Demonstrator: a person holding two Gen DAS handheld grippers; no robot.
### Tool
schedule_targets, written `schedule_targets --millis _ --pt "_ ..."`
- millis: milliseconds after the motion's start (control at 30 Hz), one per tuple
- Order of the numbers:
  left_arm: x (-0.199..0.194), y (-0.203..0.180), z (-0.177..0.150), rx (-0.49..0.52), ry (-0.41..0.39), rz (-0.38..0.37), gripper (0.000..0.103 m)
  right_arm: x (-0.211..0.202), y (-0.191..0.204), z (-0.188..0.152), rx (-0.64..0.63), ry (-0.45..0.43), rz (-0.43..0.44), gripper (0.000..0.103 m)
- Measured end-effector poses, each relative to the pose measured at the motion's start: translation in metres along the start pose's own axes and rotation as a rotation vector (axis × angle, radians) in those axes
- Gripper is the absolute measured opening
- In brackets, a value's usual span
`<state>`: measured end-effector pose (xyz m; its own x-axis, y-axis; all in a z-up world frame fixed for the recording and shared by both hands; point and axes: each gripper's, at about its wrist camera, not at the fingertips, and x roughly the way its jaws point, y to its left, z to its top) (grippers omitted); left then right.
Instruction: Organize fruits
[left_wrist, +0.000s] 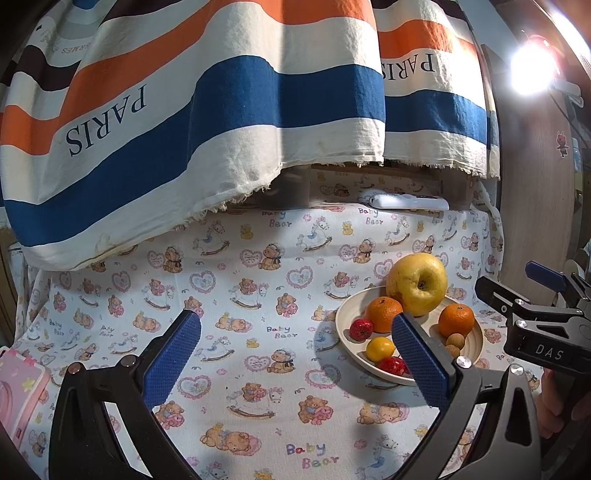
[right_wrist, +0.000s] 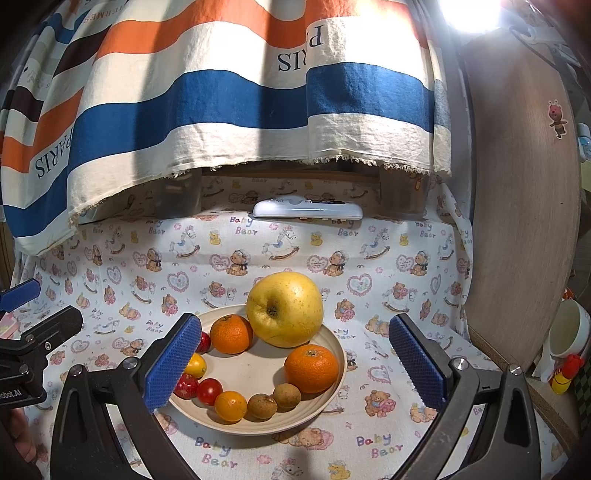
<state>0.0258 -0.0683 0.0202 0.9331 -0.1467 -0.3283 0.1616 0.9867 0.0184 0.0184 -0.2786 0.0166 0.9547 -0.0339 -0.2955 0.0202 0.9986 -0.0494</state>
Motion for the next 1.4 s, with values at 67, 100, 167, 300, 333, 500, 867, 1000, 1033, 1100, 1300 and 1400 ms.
schedule_targets --millis 67,100,167,300,333,500,867,1000,1033,1100,1300,1400 --pt "0.0002 0.0005 0.0000 0.000 0.000 0.000 0.103 0.0000 0.0002 0.0000 0.000 0.000 0.000 0.102" --pt "0.0002 0.0006 0.0000 -0.001 0.000 0.000 0.103 0.0000 0.0003 0.0002 0.000 0.000 0.000 0.102" --pt "0.0002 -0.0001 0.0003 0.000 0.001 0.000 0.103 -0.0001 0.0007 0.0003 0.000 0.000 0.000 0.102" --pt "0.0006 0.0001 0.0008 0.000 0.000 -0.001 0.103 0.0001 0.0013 0.0002 0.001 0.002 0.001 0.102" --pt "0.0006 0.0004 0.0007 0.001 0.000 -0.001 0.103 0.0005 0.0015 -0.0003 0.000 0.003 0.002 0.102" --pt "0.0007 0.0005 0.0010 0.000 0.002 0.000 0.103 0.0006 0.0020 -0.0011 0.001 0.003 0.002 0.102" --pt "0.0018 0.0004 0.0007 0.000 0.007 -0.003 0.103 0.0008 0.0024 -0.0005 0.000 0.004 0.002 0.102" --pt "0.0012 0.0003 -0.0003 0.002 0.010 -0.004 0.103 0.0007 0.0026 -0.0008 -0.001 0.004 0.002 0.102" --pt "0.0015 0.0002 -0.0001 0.001 0.009 -0.004 0.103 0.0007 0.0027 -0.0010 -0.001 0.004 0.002 0.102" --pt "0.0015 0.0004 -0.0005 0.001 0.009 -0.005 0.103 0.0008 0.0026 -0.0008 0.000 0.004 0.002 0.102" --pt "0.0017 -0.0001 -0.0006 0.002 0.010 -0.005 0.103 0.0006 0.0028 -0.0008 -0.001 0.004 0.002 0.102" --pt "0.0017 0.0000 -0.0007 0.001 0.009 -0.005 0.103 0.0007 0.0028 -0.0007 -0.001 0.004 0.002 0.102"
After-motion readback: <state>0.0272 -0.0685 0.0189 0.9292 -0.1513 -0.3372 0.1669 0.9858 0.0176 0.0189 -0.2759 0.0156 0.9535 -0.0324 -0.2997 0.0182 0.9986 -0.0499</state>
